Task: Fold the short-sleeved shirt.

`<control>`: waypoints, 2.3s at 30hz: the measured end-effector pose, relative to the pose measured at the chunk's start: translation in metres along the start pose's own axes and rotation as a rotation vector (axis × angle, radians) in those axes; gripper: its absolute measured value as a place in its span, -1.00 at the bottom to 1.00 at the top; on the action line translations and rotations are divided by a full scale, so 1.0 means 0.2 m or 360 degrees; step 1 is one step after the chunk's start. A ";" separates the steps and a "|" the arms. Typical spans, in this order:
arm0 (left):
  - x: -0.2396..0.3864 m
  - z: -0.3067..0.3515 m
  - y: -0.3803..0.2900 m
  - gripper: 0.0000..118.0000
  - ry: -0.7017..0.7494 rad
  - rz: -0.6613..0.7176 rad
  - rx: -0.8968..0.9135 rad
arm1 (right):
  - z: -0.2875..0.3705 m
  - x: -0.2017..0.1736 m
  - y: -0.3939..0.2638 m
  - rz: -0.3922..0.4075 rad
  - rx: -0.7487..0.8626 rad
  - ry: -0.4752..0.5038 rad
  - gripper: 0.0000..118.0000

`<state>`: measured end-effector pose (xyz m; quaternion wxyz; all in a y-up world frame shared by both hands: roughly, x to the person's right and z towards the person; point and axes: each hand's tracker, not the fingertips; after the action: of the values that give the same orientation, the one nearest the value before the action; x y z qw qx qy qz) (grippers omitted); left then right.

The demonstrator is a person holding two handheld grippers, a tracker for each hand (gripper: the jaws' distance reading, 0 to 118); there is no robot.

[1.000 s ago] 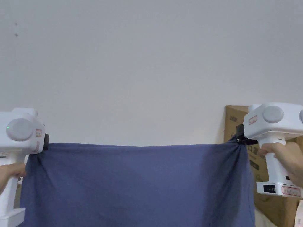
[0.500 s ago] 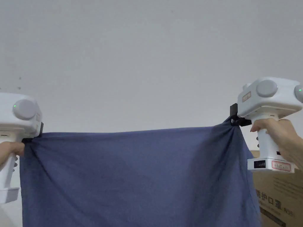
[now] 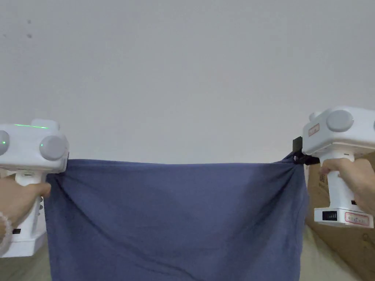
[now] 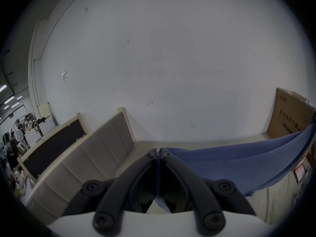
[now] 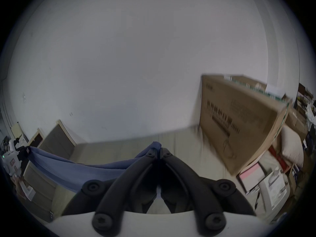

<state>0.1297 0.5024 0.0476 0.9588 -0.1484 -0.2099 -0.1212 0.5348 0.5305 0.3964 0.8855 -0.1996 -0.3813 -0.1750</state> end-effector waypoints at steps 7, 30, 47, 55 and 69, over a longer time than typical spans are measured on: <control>0.22 -0.40 -0.85 -0.97 -0.0022 -0.0026 -0.0432 | -0.56 0.12 -0.77 0.0010 -0.0459 -0.0092 -0.98; -0.09 0.49 -1.85 -0.97 -0.0142 -0.0042 -0.0677 | 0.15 0.40 -1.88 -0.0005 -0.0699 -0.0044 -0.98; -0.46 1.39 -2.43 -0.97 -0.0206 -0.0117 -0.0795 | 1.16 0.56 -2.69 -0.0197 -0.0852 -0.0073 -0.98; -0.47 1.43 -2.42 0.88 -0.0383 0.0034 -0.0785 | 1.16 0.53 -2.68 -0.0088 -0.0786 -0.0084 -0.13; -0.47 1.74 -2.46 -1.00 -0.0371 0.0078 -0.0765 | 1.35 0.43 -2.79 0.0024 -0.0655 -0.0077 -0.99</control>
<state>-0.2251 0.1791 0.4237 0.8680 -0.3897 -0.2805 -0.1263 0.1687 0.1695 0.7534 0.8179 -0.3832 -0.3573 -0.2378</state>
